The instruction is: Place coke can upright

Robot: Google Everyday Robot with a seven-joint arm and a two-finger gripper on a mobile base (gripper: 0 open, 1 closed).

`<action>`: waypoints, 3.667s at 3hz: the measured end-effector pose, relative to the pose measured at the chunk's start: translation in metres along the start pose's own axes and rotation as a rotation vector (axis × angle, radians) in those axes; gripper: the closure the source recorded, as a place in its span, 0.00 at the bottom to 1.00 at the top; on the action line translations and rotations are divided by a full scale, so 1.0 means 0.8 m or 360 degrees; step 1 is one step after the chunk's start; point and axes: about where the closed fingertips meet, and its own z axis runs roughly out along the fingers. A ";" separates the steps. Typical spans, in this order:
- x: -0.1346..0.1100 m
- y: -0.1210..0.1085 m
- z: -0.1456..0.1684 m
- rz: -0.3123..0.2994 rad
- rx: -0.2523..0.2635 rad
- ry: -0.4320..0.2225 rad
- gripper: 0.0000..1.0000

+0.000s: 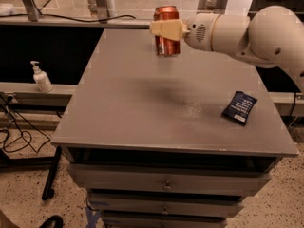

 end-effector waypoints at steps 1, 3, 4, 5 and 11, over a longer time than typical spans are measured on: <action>-0.002 0.014 -0.010 -0.0197 -0.0093 -0.0134 1.00; 0.008 0.055 -0.015 -0.0982 -0.0230 -0.0019 1.00; 0.017 0.060 -0.014 -0.1087 -0.0263 0.0006 1.00; 0.032 0.050 -0.014 -0.1057 -0.0321 0.0005 1.00; 0.115 -0.009 -0.071 -0.0789 -0.0493 -0.0106 1.00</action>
Offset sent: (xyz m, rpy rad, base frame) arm -0.0503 0.0088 0.0157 -0.3471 -0.7479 0.2227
